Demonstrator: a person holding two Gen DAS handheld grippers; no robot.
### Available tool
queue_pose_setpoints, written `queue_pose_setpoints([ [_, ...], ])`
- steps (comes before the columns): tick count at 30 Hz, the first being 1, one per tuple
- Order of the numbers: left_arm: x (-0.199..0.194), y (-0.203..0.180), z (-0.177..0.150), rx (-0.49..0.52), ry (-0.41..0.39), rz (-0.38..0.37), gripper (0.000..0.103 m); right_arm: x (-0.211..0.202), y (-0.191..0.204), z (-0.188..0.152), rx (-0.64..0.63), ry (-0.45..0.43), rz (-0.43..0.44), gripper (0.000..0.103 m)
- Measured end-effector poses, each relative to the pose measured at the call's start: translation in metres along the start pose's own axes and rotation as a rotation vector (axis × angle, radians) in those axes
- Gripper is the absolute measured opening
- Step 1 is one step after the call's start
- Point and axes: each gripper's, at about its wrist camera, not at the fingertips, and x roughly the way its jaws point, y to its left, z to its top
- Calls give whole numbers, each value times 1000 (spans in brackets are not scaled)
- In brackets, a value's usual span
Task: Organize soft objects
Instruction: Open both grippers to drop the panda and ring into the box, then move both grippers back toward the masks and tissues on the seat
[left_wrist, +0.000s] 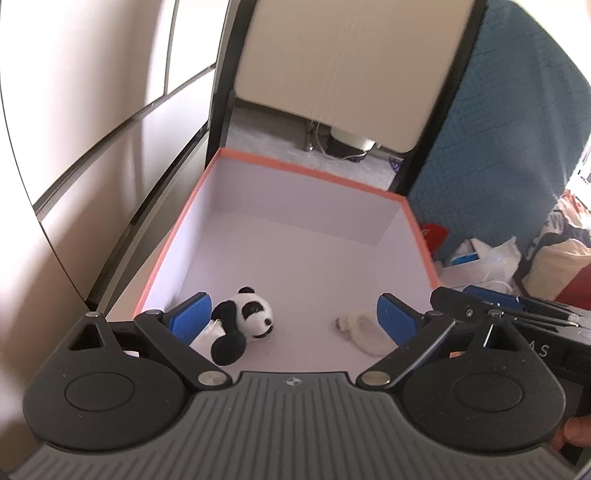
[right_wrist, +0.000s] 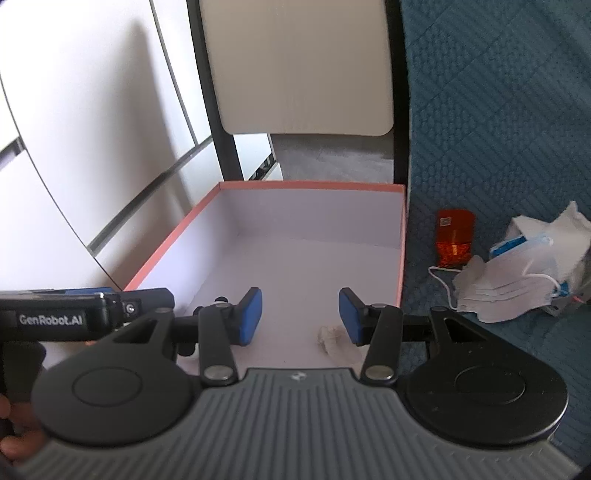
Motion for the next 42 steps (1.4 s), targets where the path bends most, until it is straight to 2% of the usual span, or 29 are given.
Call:
queue_pose_setpoints([
  [15,-53,-65,-32,58,-63,-55,98,-79,-34,-22,27,-87,-40,49],
  [26,-49,-117,-62,125,-54,-141,98,-119,-75,-54,59,-132,-120,49],
  [33,-50,-146,-77,147,-49,-169,98,-140,-97,-68,91,-147,-159,49],
  [42,-46,-175,-98,182,-16,-202,98,-161,-123,-94,130,-125,-204,49],
])
